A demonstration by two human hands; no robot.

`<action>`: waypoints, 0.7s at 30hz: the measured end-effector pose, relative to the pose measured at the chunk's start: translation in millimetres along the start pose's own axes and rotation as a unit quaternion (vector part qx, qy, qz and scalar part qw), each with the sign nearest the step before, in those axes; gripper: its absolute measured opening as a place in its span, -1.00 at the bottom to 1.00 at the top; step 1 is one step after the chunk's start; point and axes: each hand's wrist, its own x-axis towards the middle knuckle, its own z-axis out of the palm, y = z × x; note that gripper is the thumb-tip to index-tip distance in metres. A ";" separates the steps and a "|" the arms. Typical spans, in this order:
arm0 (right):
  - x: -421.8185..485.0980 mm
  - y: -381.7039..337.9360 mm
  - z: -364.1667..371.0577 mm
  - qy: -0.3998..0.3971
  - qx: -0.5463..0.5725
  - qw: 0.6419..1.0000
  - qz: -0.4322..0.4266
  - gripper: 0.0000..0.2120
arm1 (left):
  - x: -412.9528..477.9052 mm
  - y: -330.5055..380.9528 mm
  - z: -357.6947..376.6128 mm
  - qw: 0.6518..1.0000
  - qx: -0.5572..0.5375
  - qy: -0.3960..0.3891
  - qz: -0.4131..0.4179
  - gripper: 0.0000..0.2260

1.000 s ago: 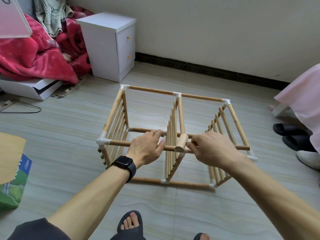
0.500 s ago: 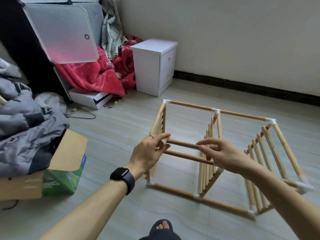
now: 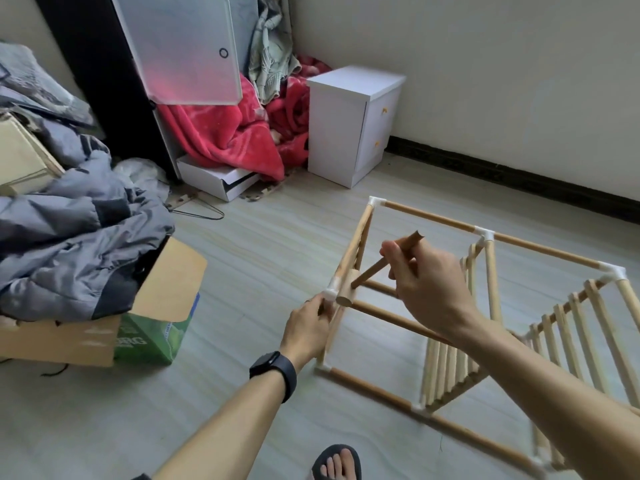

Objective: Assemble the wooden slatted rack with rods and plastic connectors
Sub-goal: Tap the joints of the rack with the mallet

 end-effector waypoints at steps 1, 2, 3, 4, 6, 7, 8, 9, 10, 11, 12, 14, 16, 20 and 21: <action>1.5 1.1 0.1 0.006 -0.028 0.999 -0.026 -0.72 | -0.1 -1.8 1.2 1.000 0.011 0.004 0.022 -0.85; 1.7 2.4 0.1 0.021 -0.047 0.997 -0.051 -0.71 | -2.3 -3.0 2.5 0.999 0.019 0.000 0.041 -0.85; 1.6 3.4 -0.7 0.042 -0.056 0.995 -0.077 -0.71 | -3.7 -6.5 6.0 0.998 0.022 -0.008 0.061 -0.84; 1.8 3.3 -3.4 0.065 -0.056 0.992 -0.097 -0.72 | -7.8 -8.6 10.5 0.997 0.026 -0.023 0.075 -0.82; 4.1 4.5 -10.9 0.113 -0.039 0.986 -0.116 -0.73 | -17.0 -10.9 23.8 0.995 0.021 -0.044 0.086 -0.73; 4.2 6.3 -13.4 0.134 -0.029 0.983 -0.120 -0.71 | -21.3 -10.8 31.3 0.995 0.016 -0.049 0.089 -0.67; 0.7 9.5 -13.5 0.146 -0.018 0.982 -0.122 -0.68 | -24.9 -9.2 37.9 0.994 0.011 -0.052 0.092 -0.61; -6.7 13.1 -9.8 0.140 -0.011 0.983 -0.118 -0.66 | -27.4 -7.5 44.0 0.994 0.008 -0.052 0.097 -0.58; -15.9 18.6 -2.8 0.115 -0.015 0.987 -0.109 -0.64 | -29.0 -4.5 48.2 0.994 0.007 -0.049 0.100 -0.59; -25.5 22.5 4.3 0.073 -0.025 0.992 -0.098 -0.63 | -28.6 -2.5 51.4 0.994 0.004 -0.044 0.100 -0.64; -31.9 27.3 8.4 0.035 -0.042 0.994 -0.093 -0.63 | -27.5 -1.4 53.6 0.995 0.000 -0.042 0.096 -0.69; -31.0 33.9 4.2 0.013 -0.069 0.992 -0.100 -0.66 | -27.8 -1.2 55.5 0.995 0.000 -0.042 0.095 -0.72; -24.8 33.4 -6.1 0.059 -0.055 0.989 -0.123 -0.72 | -28.7 -1.7 56.0 0.994 0.011 -0.033 0.103 -0.72; -40.3 38.8 -2.1 0.047 -0.055 0.992 -0.105 -0.72 | -27.6 -1.9 55.9 0.994 0.018 -0.027 0.107 -0.75; -41.9 39.8 -2.3 0.020 -0.061 0.994 -0.083 -0.72 | -27.3 -1.8 55.7 0.994 0.018 -0.029 0.107 -0.75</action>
